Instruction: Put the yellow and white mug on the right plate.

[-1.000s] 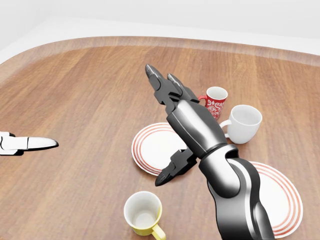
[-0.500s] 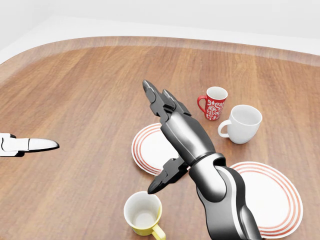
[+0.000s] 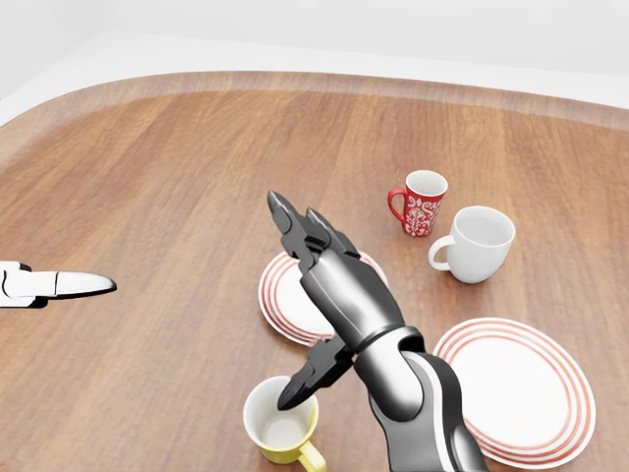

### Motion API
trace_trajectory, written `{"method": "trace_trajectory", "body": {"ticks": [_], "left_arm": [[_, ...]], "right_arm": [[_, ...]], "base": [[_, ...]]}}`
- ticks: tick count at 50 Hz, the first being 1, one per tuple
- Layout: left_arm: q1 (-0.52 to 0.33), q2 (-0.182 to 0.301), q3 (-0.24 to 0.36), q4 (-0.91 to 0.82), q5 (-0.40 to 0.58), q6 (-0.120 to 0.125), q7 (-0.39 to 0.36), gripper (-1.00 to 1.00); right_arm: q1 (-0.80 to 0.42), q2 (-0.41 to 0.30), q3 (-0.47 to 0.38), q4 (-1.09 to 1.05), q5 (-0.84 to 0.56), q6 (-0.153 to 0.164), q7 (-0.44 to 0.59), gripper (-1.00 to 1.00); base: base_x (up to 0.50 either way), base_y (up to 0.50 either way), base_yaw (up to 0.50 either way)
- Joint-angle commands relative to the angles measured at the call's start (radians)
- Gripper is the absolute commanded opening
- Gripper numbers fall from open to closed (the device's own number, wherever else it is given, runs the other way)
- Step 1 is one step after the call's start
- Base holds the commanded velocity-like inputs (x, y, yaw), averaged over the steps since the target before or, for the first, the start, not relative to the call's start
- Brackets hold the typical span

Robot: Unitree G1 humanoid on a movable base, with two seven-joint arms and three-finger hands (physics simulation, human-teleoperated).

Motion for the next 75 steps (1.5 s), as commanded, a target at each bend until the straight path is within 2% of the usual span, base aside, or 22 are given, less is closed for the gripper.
{"method": "trace_trajectory", "body": {"ticks": [1,28,45,75], "left_arm": [[0.002,-0.001,-0.002,-0.004,0.000,0.000,0.000,0.89],[0.004,-0.003,-0.002,0.000,0.001,0.000,-0.002,0.89],[0.005,-0.003,0.000,-0.016,0.000,0.000,-0.004,0.88],[0.005,-0.004,-0.003,-0.017,0.002,0.000,-0.005,0.89]], "right_arm": [[0.031,0.010,0.022,0.007,-0.016,0.000,-0.004,1.00],[0.054,0.015,0.032,0.137,-0.015,0.000,-0.060,1.00],[0.007,0.011,0.007,0.333,0.005,0.000,-0.142,1.00],[-0.031,0.018,0.003,0.470,-0.001,0.000,-0.193,1.00]], "base": [[0.00,0.00,0.00],[0.00,0.00,0.00],[0.00,0.00,0.00],[0.00,0.00,0.00]]}}
